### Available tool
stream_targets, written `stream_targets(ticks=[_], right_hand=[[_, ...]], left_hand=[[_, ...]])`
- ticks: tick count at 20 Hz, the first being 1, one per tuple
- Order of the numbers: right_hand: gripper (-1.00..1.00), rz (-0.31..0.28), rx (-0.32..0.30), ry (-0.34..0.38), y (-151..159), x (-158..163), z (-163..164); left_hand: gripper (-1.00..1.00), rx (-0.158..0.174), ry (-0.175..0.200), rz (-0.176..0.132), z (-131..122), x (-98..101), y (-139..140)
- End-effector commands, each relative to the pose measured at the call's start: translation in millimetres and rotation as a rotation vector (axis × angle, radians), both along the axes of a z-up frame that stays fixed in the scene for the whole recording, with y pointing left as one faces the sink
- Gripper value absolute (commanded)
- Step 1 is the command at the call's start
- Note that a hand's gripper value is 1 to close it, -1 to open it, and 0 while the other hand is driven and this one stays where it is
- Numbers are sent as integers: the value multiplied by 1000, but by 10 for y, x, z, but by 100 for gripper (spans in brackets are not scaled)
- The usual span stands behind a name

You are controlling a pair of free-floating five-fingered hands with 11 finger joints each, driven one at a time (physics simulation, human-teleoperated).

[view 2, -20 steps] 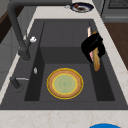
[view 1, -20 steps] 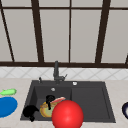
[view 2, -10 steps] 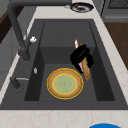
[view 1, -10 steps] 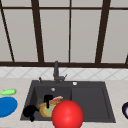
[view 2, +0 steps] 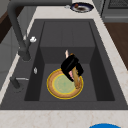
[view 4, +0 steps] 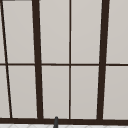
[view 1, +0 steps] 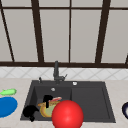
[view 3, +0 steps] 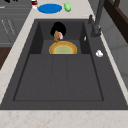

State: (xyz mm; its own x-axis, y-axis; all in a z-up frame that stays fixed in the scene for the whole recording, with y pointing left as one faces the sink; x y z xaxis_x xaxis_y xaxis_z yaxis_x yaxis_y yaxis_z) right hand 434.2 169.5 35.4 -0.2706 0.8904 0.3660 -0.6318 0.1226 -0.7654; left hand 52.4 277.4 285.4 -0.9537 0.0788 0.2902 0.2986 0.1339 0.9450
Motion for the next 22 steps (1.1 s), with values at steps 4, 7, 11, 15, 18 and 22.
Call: stream_targets(ticks=[4, 7, 11, 15, 18, 22], right_hand=[[100, 43, 121, -6, -241, 23, -487], [100, 75, 139, -14, -302, 123, -723], [100, 95, 95, -7, -178, 298, -1069], [100, 81, 85, -1, -74, 488, -1437], [100, 88, 93, 18, -98, 618, -1587], [100, 95, 86, 131, -138, 798, -1588]], left_hand=[[0, 0, 0, 0, 0, 0, 0], [0, 0, 0, 0, 0, 0, 0], [0, 0, 0, 0, 0, 0, 0], [0, 0, 0, 0, 0, 0, 0], [0, 0, 0, 0, 0, 0, 0], [0, 0, 0, 0, 0, 0, 0]])
